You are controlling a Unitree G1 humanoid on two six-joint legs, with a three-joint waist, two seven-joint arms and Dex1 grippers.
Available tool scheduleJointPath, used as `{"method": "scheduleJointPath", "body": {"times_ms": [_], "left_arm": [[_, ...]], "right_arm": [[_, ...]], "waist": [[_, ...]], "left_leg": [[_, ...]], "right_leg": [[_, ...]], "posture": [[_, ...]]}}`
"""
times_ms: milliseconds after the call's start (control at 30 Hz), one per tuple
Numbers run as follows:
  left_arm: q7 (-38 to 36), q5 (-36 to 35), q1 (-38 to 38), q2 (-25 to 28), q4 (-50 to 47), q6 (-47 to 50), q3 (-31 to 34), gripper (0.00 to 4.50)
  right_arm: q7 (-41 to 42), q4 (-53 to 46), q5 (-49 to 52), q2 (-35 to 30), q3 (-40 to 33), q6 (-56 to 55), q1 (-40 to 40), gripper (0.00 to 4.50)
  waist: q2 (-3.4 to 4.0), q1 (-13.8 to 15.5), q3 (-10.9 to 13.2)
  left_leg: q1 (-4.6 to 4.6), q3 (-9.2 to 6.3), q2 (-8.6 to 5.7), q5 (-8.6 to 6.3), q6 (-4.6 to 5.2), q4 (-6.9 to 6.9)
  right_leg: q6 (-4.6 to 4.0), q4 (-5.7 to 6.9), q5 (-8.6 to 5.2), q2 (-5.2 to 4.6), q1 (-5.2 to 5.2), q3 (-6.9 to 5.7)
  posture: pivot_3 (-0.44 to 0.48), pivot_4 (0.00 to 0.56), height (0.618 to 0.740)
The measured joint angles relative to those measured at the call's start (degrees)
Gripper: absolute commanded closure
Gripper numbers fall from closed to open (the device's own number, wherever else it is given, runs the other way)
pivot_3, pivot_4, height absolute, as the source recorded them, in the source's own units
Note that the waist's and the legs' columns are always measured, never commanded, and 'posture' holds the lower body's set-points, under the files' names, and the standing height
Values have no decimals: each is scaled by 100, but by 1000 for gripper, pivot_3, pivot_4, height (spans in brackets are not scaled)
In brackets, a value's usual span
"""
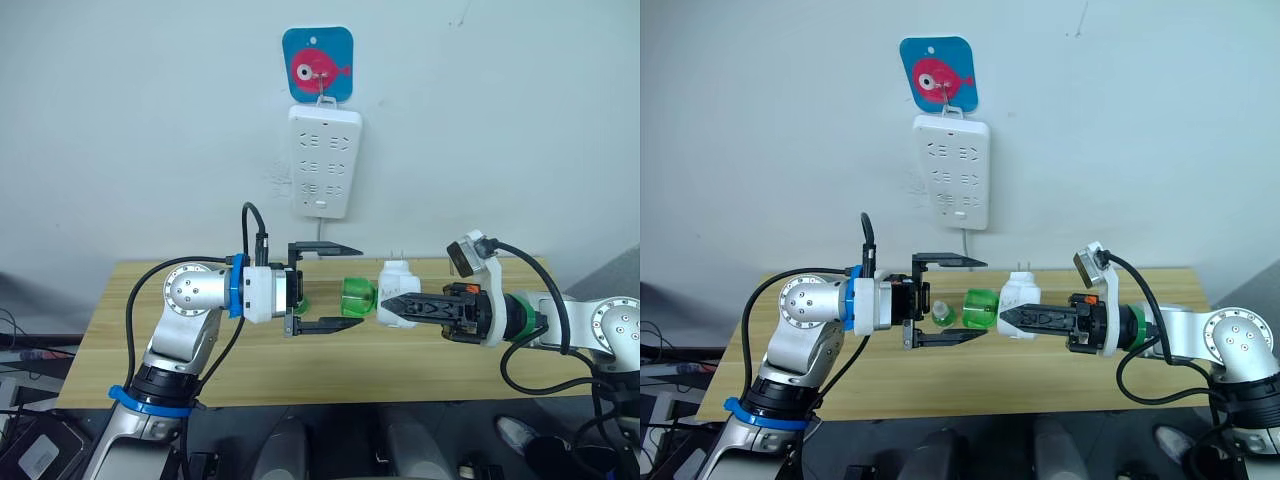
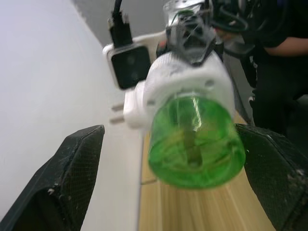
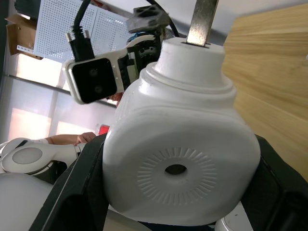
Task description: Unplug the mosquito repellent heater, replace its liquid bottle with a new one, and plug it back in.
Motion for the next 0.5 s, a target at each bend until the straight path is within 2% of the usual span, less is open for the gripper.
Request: {"method": "scheduleJointPath", "body": {"times_ms": [133, 300, 400, 500], "left_arm": [[-24, 1, 32, -13, 1, -36, -138, 803], [-8, -4, 13, 10, 1, 122, -184, 2212], [-21, -51, -99, 73, -33, 428, -206, 2236], [-49, -431, -477, 463, -324, 1791, -369, 2236]], "right_arm": [[-8, 12, 0, 7, 2, 22, -12, 1411], [-40, 23, 0, 15, 1, -2, -30, 1411], [-65, 27, 0, 15, 0, -22, -30, 1411], [-62, 26, 6, -17, -4, -24, -32, 1411]], "waist": [[0, -13, 0], [0, -13, 0], [0, -13, 0], [0, -20, 1]], "left_leg": [[1, 0, 1, 0, 0, 2], [2, 2, -1, 0, 0, 4], [0, 0, 0, 0, 0, 3], [1, -3, 0, 0, 1, 3]], "right_leg": [[0, 2, 0, 1, 1, 1], [0, 2, 0, 2, 1, 2], [0, 1, 0, 4, 1, 0], [0, 3, 0, 10, 1, -1]], "posture": [[-67, 184, 740], [-68, 186, 740], [-68, 188, 740], [-59, 188, 740]]}}
